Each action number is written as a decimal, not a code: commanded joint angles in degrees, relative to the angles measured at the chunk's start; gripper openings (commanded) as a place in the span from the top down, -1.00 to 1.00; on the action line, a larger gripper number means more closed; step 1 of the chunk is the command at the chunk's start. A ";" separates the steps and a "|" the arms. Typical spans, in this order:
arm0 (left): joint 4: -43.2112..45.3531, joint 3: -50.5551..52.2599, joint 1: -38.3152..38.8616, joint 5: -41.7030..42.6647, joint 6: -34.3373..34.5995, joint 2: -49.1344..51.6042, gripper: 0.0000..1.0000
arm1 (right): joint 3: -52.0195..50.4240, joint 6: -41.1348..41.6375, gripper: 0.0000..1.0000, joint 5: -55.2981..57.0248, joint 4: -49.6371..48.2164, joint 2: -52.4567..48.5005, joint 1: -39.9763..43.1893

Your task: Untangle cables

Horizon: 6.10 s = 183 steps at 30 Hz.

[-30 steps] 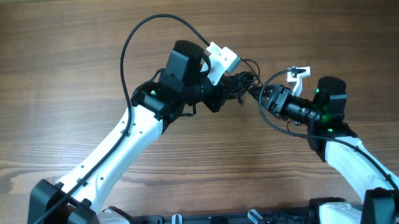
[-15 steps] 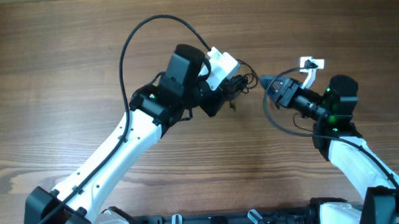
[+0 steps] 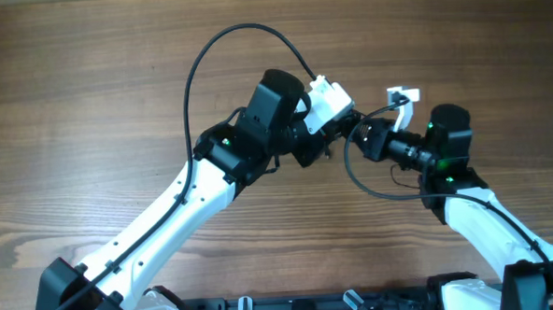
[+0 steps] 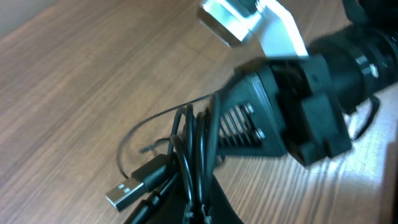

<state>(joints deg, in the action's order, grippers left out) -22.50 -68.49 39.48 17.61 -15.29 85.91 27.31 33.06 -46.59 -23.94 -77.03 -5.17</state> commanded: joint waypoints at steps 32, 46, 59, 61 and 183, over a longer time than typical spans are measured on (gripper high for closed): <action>0.87 -0.48 -10.69 9.77 13.18 -1.53 0.92 | 0.76 -4.35 -0.66 -8.87 -4.42 -0.37 4.50; 0.85 -0.48 -6.99 11.52 12.33 -1.53 0.92 | 0.76 -4.42 -0.56 -7.37 -10.10 -0.37 4.37; 0.83 -0.48 -4.70 17.59 11.02 -1.53 0.92 | 0.76 -2.97 -0.42 -1.97 -9.66 -0.37 3.93; 0.85 -0.48 -4.70 18.84 10.99 -1.53 0.92 | 0.76 -3.13 -0.47 -2.12 -9.92 -0.39 2.62; 8.13 -0.48 -3.30 -9.79 28.26 0.39 0.92 | 0.76 3.67 -0.20 -13.38 -15.72 -0.37 12.76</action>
<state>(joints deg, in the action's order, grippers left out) -14.41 -68.93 37.69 8.64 28.71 93.25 27.51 42.09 -59.37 -39.24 -77.71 4.45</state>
